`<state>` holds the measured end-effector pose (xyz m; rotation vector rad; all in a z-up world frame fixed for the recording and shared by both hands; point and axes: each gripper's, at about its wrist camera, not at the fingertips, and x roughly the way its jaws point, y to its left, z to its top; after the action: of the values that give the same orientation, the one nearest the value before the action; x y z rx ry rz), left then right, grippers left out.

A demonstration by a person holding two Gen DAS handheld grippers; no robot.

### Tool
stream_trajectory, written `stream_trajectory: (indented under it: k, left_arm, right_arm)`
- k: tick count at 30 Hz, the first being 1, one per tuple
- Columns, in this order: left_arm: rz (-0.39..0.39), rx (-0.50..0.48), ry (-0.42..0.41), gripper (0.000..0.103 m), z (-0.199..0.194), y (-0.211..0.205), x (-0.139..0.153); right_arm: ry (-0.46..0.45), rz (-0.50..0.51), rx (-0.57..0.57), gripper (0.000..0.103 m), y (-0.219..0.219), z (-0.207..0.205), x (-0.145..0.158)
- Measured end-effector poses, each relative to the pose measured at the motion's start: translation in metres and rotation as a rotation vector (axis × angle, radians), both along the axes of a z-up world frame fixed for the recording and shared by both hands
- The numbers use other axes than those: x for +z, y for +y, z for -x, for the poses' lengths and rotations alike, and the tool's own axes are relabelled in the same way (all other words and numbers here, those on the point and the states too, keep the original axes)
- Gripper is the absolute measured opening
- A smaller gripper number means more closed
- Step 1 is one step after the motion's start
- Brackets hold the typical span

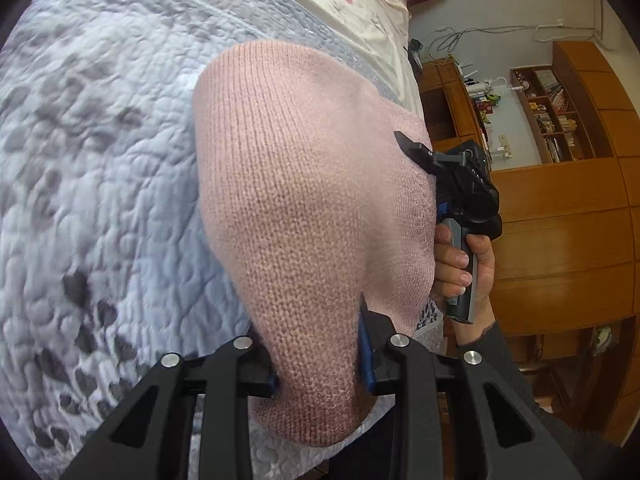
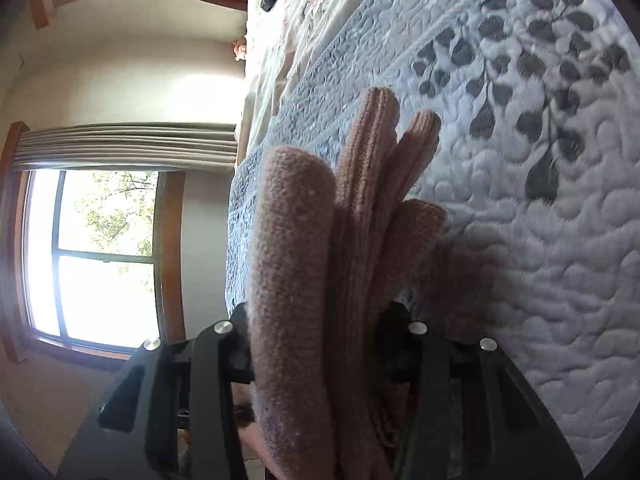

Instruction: Fold small clothes

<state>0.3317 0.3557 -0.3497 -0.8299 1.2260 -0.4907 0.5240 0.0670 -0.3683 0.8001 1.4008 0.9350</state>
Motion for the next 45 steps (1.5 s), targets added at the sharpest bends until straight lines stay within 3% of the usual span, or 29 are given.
stream_trajectory:
  k: [3, 4, 6, 8, 10, 11, 13, 14, 16, 18, 19, 21, 23, 26, 27, 29, 31, 33, 35, 36, 37, 39, 41, 42, 45]
  left_arm:
    - [-0.006, 0.047, 0.051, 0.034, 0.038, 0.013, -0.027]
    - [-0.028, 0.083, 0.084, 0.039, 0.047, 0.017, -0.042]
    - [-0.045, 0.119, 0.131, 0.044, 0.057, 0.020, -0.061]
    - [-0.054, 0.185, 0.096, 0.049, 0.067, 0.029, -0.049]
    - [-0.150, 0.280, -0.026, 0.058, 0.082, 0.042, -0.013]
    - [-0.183, 0.316, -0.105, 0.058, 0.090, 0.047, 0.006]
    - [-0.106, 0.278, -0.228, 0.058, 0.097, 0.047, 0.033]
    - [-0.074, 0.231, -0.254, 0.058, 0.095, 0.040, 0.040]
    - [-0.033, 0.125, -0.250, 0.058, 0.084, 0.017, 0.038]
    - [-0.019, 0.064, -0.195, 0.056, 0.078, 0.001, 0.011]
    - [-0.028, 0.044, -0.153, 0.054, 0.073, -0.007, -0.003]
    - [-0.029, 0.011, -0.077, 0.048, 0.070, -0.015, -0.035]
    - [-0.023, 0.007, -0.019, 0.040, 0.065, -0.020, -0.052]
    - [0.065, -0.003, -0.081, 0.040, 0.059, -0.017, -0.023]
    - [0.065, 0.001, -0.129, 0.042, 0.054, -0.012, -0.006]
    - [0.070, 0.043, -0.199, 0.047, 0.035, 0.008, 0.020]
    - [0.071, 0.080, -0.232, 0.050, 0.005, 0.029, 0.029]
    - [0.042, 0.081, -0.208, 0.049, -0.028, 0.040, 0.021]
    - [0.006, 0.057, -0.138, 0.048, -0.055, 0.039, 0.000]
    - [-0.027, 0.044, -0.102, 0.042, -0.066, 0.036, -0.012]
    - [-0.043, 0.038, -0.075, 0.032, -0.074, 0.036, -0.024]
    - [-0.051, 0.067, -0.041, 0.019, -0.080, 0.039, -0.037]
    - [-0.069, 0.075, -0.034, 0.019, -0.076, 0.041, -0.033]
    - [-0.094, 0.078, -0.055, 0.022, -0.067, 0.043, -0.024]
    - [-0.046, 0.024, -0.170, 0.023, -0.036, 0.035, 0.013]
  right_arm:
    - [0.057, 0.061, 0.038, 0.050, 0.021, 0.030, -0.034]
    - [0.074, 0.116, 0.042, 0.059, 0.022, 0.038, -0.045]
    - [0.088, 0.130, 0.009, 0.061, 0.011, 0.045, -0.050]
    - [0.059, 0.130, -0.067, 0.078, -0.009, 0.052, -0.030]
    - [-0.048, 0.152, -0.112, 0.078, -0.026, 0.066, 0.002]
    - [-0.093, 0.150, -0.115, 0.072, -0.028, 0.071, 0.016]
    - [-0.166, 0.169, -0.070, 0.059, -0.024, 0.084, 0.033]
    - [-0.194, 0.226, -0.037, 0.054, -0.019, 0.089, 0.033]
    - [-0.206, 0.356, 0.009, 0.044, -0.001, 0.096, 0.024]
    - [-0.222, 0.410, 0.018, 0.023, 0.005, 0.101, 0.018]
    - [-0.251, 0.416, 0.007, 0.019, 0.005, 0.103, 0.022]
    - [-0.297, 0.431, -0.027, 0.016, 0.000, 0.106, 0.026]
    - [-0.249, 0.487, -0.060, 0.015, -0.008, 0.097, 0.006]
    - [-0.208, 0.456, -0.059, 0.023, -0.011, 0.093, -0.007]
    - [-0.223, 0.460, -0.053, 0.033, -0.012, 0.093, -0.001]
    - [-0.297, 0.467, -0.096, 0.035, -0.020, 0.093, 0.022]
    - [-0.359, 0.436, -0.114, 0.035, -0.018, 0.090, 0.041]
    - [-0.372, 0.424, -0.046, 0.035, 0.000, 0.085, 0.046]
    - [-0.339, 0.460, 0.054, 0.032, 0.020, 0.078, 0.028]
    - [-0.347, 0.512, 0.084, 0.022, 0.026, 0.075, 0.017]
    - [-0.383, 0.587, 0.098, 0.000, 0.028, 0.073, 0.010]
    - [-0.370, 0.586, 0.085, 0.000, 0.018, 0.067, 0.002]
    - [-0.393, 0.595, 0.088, 0.000, 0.016, 0.071, 0.014]
    - [-0.428, 0.591, 0.097, 0.005, 0.018, 0.079, 0.026]
    - [-0.489, 0.519, 0.153, 0.010, 0.024, 0.111, 0.054]
